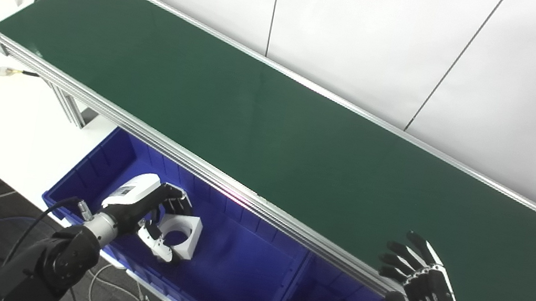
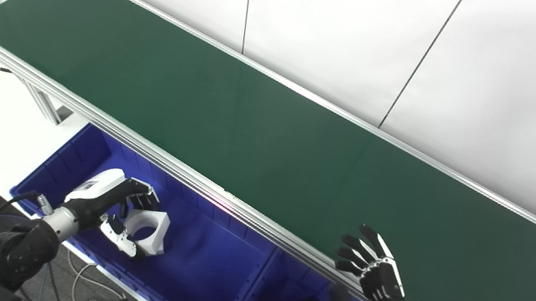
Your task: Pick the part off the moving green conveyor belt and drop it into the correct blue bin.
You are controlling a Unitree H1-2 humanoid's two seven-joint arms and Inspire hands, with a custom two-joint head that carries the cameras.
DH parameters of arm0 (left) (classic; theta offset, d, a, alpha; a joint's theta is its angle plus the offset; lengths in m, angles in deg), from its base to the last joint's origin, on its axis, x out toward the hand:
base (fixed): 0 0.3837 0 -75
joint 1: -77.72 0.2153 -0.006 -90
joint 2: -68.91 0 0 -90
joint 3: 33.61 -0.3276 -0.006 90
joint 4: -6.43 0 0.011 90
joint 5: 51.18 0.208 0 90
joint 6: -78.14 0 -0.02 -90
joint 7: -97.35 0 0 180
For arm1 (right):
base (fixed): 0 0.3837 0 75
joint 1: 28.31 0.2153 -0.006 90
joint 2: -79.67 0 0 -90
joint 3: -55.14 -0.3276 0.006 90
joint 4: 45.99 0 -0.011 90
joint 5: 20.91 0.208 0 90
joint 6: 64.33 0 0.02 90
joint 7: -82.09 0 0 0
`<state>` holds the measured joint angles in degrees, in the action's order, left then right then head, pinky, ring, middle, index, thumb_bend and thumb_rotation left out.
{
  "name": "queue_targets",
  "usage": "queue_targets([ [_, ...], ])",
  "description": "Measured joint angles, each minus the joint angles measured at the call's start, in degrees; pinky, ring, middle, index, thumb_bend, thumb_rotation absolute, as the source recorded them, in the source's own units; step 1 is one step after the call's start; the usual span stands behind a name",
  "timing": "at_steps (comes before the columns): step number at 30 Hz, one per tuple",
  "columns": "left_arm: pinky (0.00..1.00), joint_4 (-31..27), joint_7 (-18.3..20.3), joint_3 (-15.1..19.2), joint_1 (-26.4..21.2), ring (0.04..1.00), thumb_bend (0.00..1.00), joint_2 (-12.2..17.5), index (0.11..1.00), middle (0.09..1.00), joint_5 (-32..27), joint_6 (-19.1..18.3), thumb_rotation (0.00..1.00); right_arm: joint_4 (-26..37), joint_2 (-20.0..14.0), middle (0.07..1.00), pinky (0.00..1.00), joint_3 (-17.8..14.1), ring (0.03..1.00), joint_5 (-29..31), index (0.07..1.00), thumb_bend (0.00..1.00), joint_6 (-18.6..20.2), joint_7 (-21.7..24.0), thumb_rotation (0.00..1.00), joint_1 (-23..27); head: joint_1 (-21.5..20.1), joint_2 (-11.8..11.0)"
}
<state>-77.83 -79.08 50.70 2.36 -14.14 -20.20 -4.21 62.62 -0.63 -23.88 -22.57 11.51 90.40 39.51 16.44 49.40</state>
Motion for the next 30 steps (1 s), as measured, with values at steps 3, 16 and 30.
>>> queue_targets([
  [3, 0.35, -2.0, 0.5, 0.6, 0.0, 0.446, 0.48, 0.0, 0.531, 0.524, -1.1, -0.8, 0.00, 0.0, 0.0, 0.760, 0.62, 0.1, 0.704, 0.0, 0.851, 0.58, 0.0, 0.0, 0.59, 0.0, -0.1, -0.1],
  [16, 0.78, -7.9, 6.2, 0.2, 0.8, 0.912, 0.91, 1.8, 0.966, 0.966, 0.8, -9.4, 0.00, -0.2, 0.2, 0.767, 0.63, 0.3, 0.707, -0.2, 0.857, 0.59, 0.0, 0.0, 0.60, -0.1, -0.6, -0.6],
  [30, 0.70, -17.1, 8.2, 3.4, 2.4, 0.832, 0.66, 3.1, 0.932, 0.896, -0.1, -13.0, 0.43, -0.6, 0.4, 0.769, 0.63, 0.5, 0.711, -0.2, 0.857, 0.59, 0.0, 0.0, 0.59, -0.2, -2.5, -1.6],
])
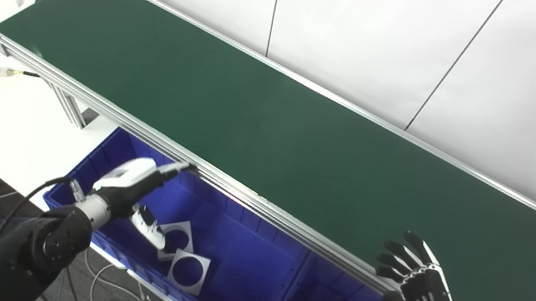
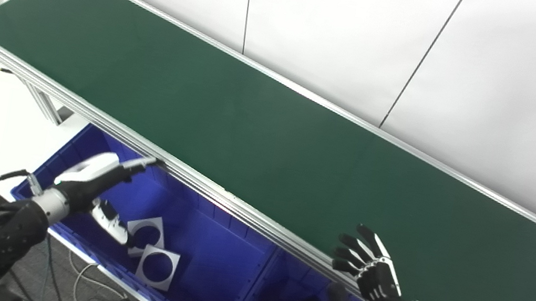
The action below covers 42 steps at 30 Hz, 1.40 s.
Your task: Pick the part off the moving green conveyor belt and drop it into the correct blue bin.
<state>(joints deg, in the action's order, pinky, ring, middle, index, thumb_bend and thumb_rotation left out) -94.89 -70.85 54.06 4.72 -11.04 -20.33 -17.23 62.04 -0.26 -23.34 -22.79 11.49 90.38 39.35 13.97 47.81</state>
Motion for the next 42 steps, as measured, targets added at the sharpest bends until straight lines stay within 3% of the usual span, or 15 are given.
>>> queue_targets([
  [3, 0.65, -0.8, -3.4, 2.7, 1.0, 0.784, 0.63, -1.3, 0.922, 0.879, -2.9, 3.6, 0.64, -0.1, 0.0, 0.769, 0.64, 0.0, 0.714, 0.1, 0.858, 0.60, 0.0, 0.0, 0.59, -0.1, -0.5, -0.3],
  [7, 0.69, -5.0, -5.0, 3.8, 1.5, 0.788, 0.70, -3.5, 0.896, 0.859, -9.3, 8.6, 0.76, -0.2, 0.2, 0.764, 0.63, 0.3, 0.709, 0.2, 0.854, 0.59, 0.0, 0.0, 0.57, -0.2, -3.0, -1.0],
  [11, 0.69, -10.3, -3.9, 3.2, 1.2, 0.773, 0.75, -6.0, 0.880, 0.838, -19.2, 10.7, 0.79, -0.6, 0.3, 0.768, 0.64, 0.6, 0.712, -0.1, 0.855, 0.57, 0.0, 0.0, 0.56, -0.2, -6.7, -1.6],
  [13, 0.70, -12.3, -2.1, 1.7, 1.0, 0.775, 0.76, -6.5, 0.877, 0.832, -23.9, 10.8, 0.80, -1.3, 0.4, 0.770, 0.64, 0.9, 0.712, -0.3, 0.853, 0.57, 0.0, -0.1, 0.55, -0.4, -7.0, -1.7],
  [15, 0.71, -13.6, -0.2, 0.3, 0.8, 0.776, 0.78, -6.9, 0.874, 0.829, -28.2, 10.5, 0.82, -1.7, 0.6, 0.769, 0.64, 1.1, 0.712, -0.8, 0.851, 0.58, 0.0, -0.1, 0.55, -0.5, -11.0, -2.5],
  [16, 0.70, -14.2, 0.5, -0.4, 0.7, 0.775, 0.78, -7.1, 0.872, 0.827, -29.7, 10.4, 0.82, -1.7, 0.6, 0.769, 0.64, 1.1, 0.711, -1.2, 0.850, 0.58, 0.0, -0.2, 0.55, -0.6, -11.0, -2.5],
  [21, 0.68, -14.7, 2.8, -2.9, -0.4, 0.765, 0.76, -7.8, 0.868, 0.820, -31.7, 9.8, 0.83, -2.5, 1.5, 0.768, 0.64, 2.0, 0.709, -1.9, 0.848, 0.61, -0.1, -0.4, 0.53, -0.8, -17.5, -4.7],
  [24, 0.68, -14.5, 4.0, -4.3, -1.5, 0.754, 0.80, -7.9, 0.862, 0.813, -31.7, 9.4, 0.84, -3.7, 2.3, 0.772, 0.64, 2.5, 0.709, -2.4, 0.851, 0.61, -0.5, -0.5, 0.53, -0.7, -19.0, -5.3],
  [27, 0.69, -12.8, 5.3, -5.7, -2.6, 0.762, 0.89, -8.2, 0.859, 0.820, -33.6, 9.7, 0.83, -4.9, 2.7, 0.774, 0.65, 2.9, 0.716, -2.9, 0.854, 0.63, -1.6, -0.7, 0.54, -0.7, -22.7, -6.9],
  [35, 0.74, -3.9, 8.1, -7.5, -3.7, 0.798, 0.97, -9.9, 0.857, 0.829, -36.8, 13.4, 0.89, -8.6, 4.3, 0.771, 0.66, 3.6, 0.724, -5.3, 0.855, 0.65, -2.6, -2.8, 0.53, -0.6, -27.9, -9.2],
  [42, 0.76, 3.7, 10.6, -8.4, -4.2, 0.811, 0.93, -10.4, 0.879, 0.850, -39.2, 17.4, 0.91, -10.9, 6.4, 0.780, 0.67, 4.2, 0.734, -7.3, 0.856, 0.63, -4.2, -5.3, 0.52, -0.5, -31.6, -10.4],
])
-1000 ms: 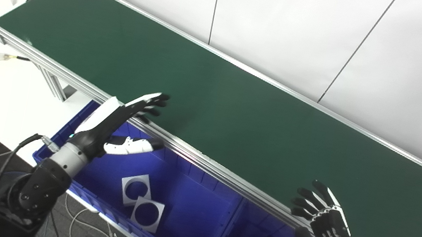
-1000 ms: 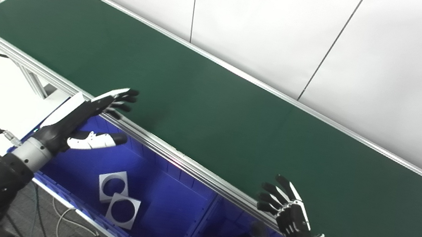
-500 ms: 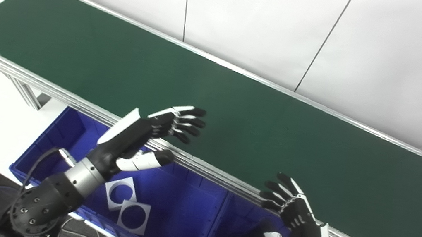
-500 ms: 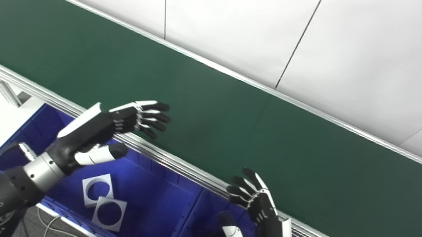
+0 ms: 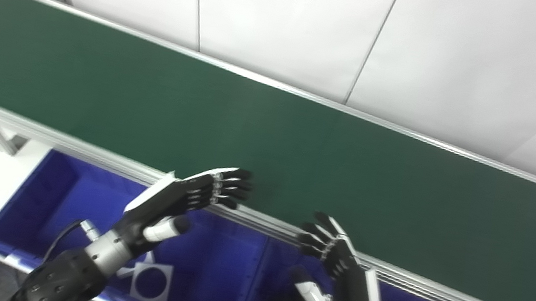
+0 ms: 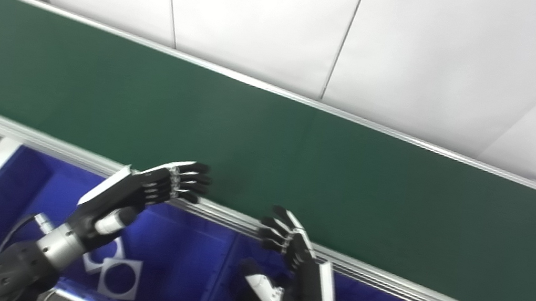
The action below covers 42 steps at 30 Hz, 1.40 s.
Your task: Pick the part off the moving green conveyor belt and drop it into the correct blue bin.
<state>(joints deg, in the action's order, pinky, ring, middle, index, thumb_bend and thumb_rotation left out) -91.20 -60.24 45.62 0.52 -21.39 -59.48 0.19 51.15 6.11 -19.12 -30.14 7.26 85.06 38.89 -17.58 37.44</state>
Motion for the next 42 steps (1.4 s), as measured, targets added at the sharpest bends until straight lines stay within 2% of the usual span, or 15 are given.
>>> queue_targets([
  [2, 0.77, 2.6, 0.6, 0.0, -0.2, 0.815, 0.91, 0.0, 0.885, 0.855, -0.3, 1.1, 0.91, -0.8, 0.3, 0.788, 0.68, 0.3, 0.743, -0.8, 0.861, 0.64, -0.2, -0.7, 0.54, 0.0, -2.6, -0.2],
  [4, 0.77, 4.8, 1.3, 0.0, -0.3, 0.817, 0.90, 0.1, 0.887, 0.857, -1.1, 2.5, 0.91, -1.3, 0.4, 0.791, 0.68, 0.6, 0.746, -1.5, 0.863, 0.64, -0.2, -1.1, 0.54, 0.0, -2.6, -0.2],
  [8, 0.78, 7.1, 2.6, 0.4, -0.5, 0.823, 0.89, 0.5, 0.891, 0.863, -1.9, 4.8, 0.91, -1.6, 0.8, 0.795, 0.69, 1.1, 0.753, -2.5, 0.866, 0.65, -0.2, -1.8, 0.55, 0.0, -7.5, 1.0],
  [10, 0.78, 8.0, 3.2, 0.7, -0.7, 0.826, 0.90, 0.7, 0.894, 0.866, -2.5, 5.6, 0.90, -2.0, 1.1, 0.797, 0.69, 1.4, 0.757, -3.4, 0.868, 0.65, -0.2, -2.3, 0.57, 0.1, -7.6, 1.0],
  [14, 0.80, 10.0, 4.6, 1.8, -1.0, 0.838, 0.90, 1.0, 0.898, 0.872, -4.3, 6.8, 0.89, -2.7, 1.7, 0.802, 0.70, 1.7, 0.762, -4.4, 0.870, 0.66, -0.2, -3.3, 0.58, 0.3, -13.1, 2.4],
  [20, 0.80, 12.5, 6.4, 3.2, -1.5, 0.834, 0.90, 1.7, 0.896, 0.870, -6.3, 6.9, 0.86, -2.7, 1.8, 0.803, 0.71, 1.7, 0.761, -6.3, 0.868, 0.68, -0.2, -4.1, 0.60, 0.9, -15.4, 3.7],
  [21, 0.79, 12.5, 6.8, 3.3, -1.5, 0.833, 0.91, 1.8, 0.894, 0.870, -6.6, 6.9, 0.85, -2.7, 1.8, 0.803, 0.71, 1.7, 0.762, -6.5, 0.868, 0.68, -0.2, -4.2, 0.61, 1.1, -17.3, 4.9],
  [27, 0.79, 13.2, 8.0, 4.6, -2.0, 0.825, 0.93, 2.8, 0.888, 0.862, -7.8, 6.9, 0.86, -2.7, 2.0, 0.809, 0.70, 1.7, 0.765, -8.1, 0.870, 0.68, 0.5, -4.9, 0.62, 1.6, -22.2, 6.0],
  [34, 0.78, 15.8, 10.4, 6.0, -2.9, 0.811, 0.92, 3.9, 0.882, 0.847, -10.4, 6.8, 0.84, -2.8, 2.0, 0.813, 0.71, 1.7, 0.771, -9.1, 0.872, 0.69, 1.5, -5.8, 0.63, 2.3, -22.3, 6.7],
  [36, 0.78, 16.6, 10.6, 6.3, -3.1, 0.808, 0.93, 4.1, 0.878, 0.843, -10.4, 6.8, 0.84, -2.8, 2.0, 0.810, 0.70, 1.8, 0.768, -9.1, 0.871, 0.69, 2.3, -5.8, 0.63, 2.3, -20.3, 7.5],
  [39, 0.77, 16.6, 11.1, 6.3, -3.2, 0.803, 0.93, 4.2, 0.874, 0.840, -10.4, 6.8, 0.83, -2.8, 2.0, 0.809, 0.70, 1.8, 0.767, -9.2, 0.871, 0.69, 2.3, -5.9, 0.62, 2.3, -20.3, 7.5],
  [42, 0.76, 16.3, 11.2, 6.4, -3.2, 0.801, 0.93, 4.1, 0.865, 0.839, -10.3, 6.8, 0.81, -2.6, 2.0, 0.809, 0.70, 1.8, 0.766, -9.1, 0.871, 0.68, 2.3, -5.9, 0.62, 2.2, -18.5, 8.0],
])
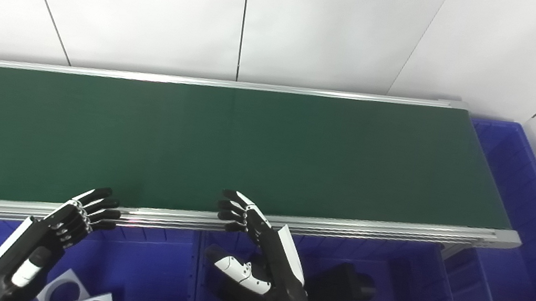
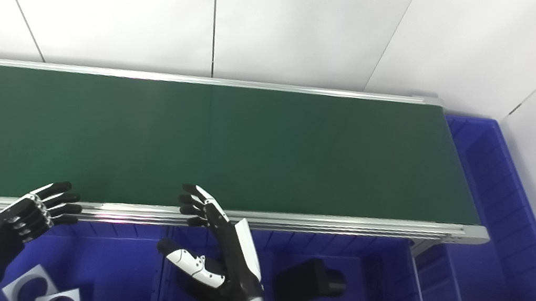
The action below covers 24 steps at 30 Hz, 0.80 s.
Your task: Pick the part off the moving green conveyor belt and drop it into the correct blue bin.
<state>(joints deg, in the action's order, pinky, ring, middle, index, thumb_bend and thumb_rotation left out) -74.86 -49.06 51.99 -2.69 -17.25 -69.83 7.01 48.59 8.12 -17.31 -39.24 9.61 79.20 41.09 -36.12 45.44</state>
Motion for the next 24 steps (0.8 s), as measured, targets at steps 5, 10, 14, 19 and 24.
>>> queue_targets([
  [5, 0.75, -1.2, -0.2, 0.0, 0.0, 0.798, 0.93, -0.3, 0.855, 0.836, 0.1, -0.3, 0.78, 1.0, 0.0, 0.806, 0.70, 0.0, 0.763, 0.7, 0.868, 0.68, 0.2, 0.0, 0.62, -0.1, 3.1, 1.1],
  [10, 0.75, -4.9, -1.6, -0.4, 0.3, 0.800, 0.91, -2.1, 0.858, 0.841, 0.6, -1.5, 0.78, 4.0, 0.0, 0.803, 0.70, 0.3, 0.763, 1.5, 0.868, 0.69, 0.7, 0.2, 0.63, -0.7, 7.0, 1.7],
  [14, 0.76, -8.9, -3.6, -0.7, 1.4, 0.805, 0.89, -3.7, 0.859, 0.842, 2.6, -2.8, 0.79, 5.5, -0.1, 0.793, 0.69, 0.4, 0.750, 2.7, 0.861, 0.68, 0.9, 0.3, 0.62, -1.4, 13.3, 2.2],
  [19, 0.76, -16.4, -7.4, -1.1, 3.9, 0.813, 0.90, -6.0, 0.870, 0.854, 5.4, -6.7, 0.79, 8.1, -0.6, 0.790, 0.68, 0.5, 0.742, 4.5, 0.866, 0.66, 0.9, 1.2, 0.64, -2.7, 17.2, 2.9],
  [24, 0.77, -22.1, -10.6, -2.3, 6.4, 0.824, 0.92, -7.8, 0.888, 0.869, 9.2, -9.4, 0.81, 10.9, -2.4, 0.787, 0.66, -0.6, 0.736, 6.6, 0.865, 0.61, 1.4, 2.3, 0.63, -3.4, 21.2, 3.7],
])
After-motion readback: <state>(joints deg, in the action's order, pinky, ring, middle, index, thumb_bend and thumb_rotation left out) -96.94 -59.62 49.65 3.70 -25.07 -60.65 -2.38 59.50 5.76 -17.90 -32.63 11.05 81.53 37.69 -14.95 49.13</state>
